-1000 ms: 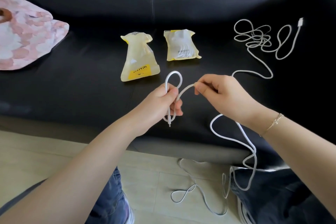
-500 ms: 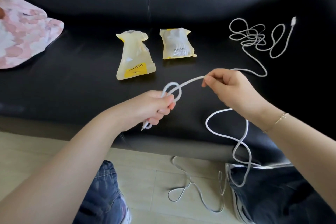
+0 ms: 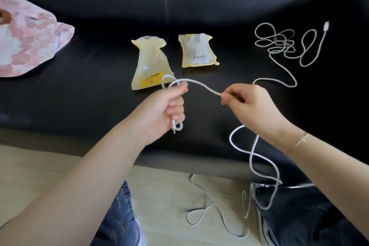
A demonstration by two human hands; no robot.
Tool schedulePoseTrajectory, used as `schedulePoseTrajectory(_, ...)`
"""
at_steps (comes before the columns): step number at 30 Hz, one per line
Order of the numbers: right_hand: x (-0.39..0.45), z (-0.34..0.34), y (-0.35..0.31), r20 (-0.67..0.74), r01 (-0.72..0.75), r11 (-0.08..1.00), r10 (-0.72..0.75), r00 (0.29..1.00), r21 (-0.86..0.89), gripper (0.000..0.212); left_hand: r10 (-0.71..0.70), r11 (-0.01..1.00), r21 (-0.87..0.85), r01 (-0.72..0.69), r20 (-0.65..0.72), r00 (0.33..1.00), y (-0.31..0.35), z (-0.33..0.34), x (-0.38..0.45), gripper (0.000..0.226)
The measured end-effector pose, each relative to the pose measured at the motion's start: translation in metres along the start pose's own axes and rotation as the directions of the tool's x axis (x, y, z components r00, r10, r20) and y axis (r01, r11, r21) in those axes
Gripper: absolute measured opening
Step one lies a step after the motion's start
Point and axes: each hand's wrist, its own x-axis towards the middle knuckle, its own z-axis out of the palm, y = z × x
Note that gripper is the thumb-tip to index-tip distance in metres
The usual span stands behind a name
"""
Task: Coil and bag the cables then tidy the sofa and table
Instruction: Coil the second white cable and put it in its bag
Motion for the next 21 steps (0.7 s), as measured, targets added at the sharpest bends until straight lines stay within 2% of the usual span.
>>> schedulePoseTrajectory(2, -0.003, 0.005, -0.003, 0.037, 0.04, 0.999, -0.04, 0.999, 0.005, 0.022, 0.014, 0.996, 0.084, -0.014, 0.01, 1.0, -0.008, 0.006, -0.001, 0.027)
schedulePoseTrajectory(4, -0.006, 0.009, -0.005, 0.089, 0.089, 0.996, -0.089, 0.992, 0.008, 0.022, 0.015, 0.996, 0.086, -0.014, -0.017, 1.0, -0.012, 0.008, 0.0, 0.033)
schedulePoseTrajectory(11, -0.018, 0.021, -0.008, 0.239, 0.182, 0.983, -0.183, 0.954, 0.028, 0.02, 0.007, 0.99, 0.142, 0.001, -0.055, 0.998, -0.013, 0.007, 0.0, 0.026)
schedulePoseTrajectory(14, -0.018, 0.023, -0.011, 0.251, 0.191, 0.981, -0.195, 0.948, 0.042, 0.019, 0.005, 0.984, 0.175, 0.008, -0.072, 0.997, -0.012, 0.007, 0.001, 0.019)
schedulePoseTrajectory(17, -0.017, 0.019, -0.014, 0.25, 0.132, 0.988, -0.15, 0.957, 0.085, 0.018, 0.001, 0.997, 0.08, 0.004, -0.065, 0.998, -0.011, 0.006, 0.003, 0.017)
schedulePoseTrajectory(21, -0.019, 0.014, -0.01, 0.378, -0.024, 0.981, -0.051, 0.925, 0.191, 0.022, -0.079, 0.996, 0.037, 0.08, -0.04, 0.996, -0.006, 0.002, 0.002, 0.016)
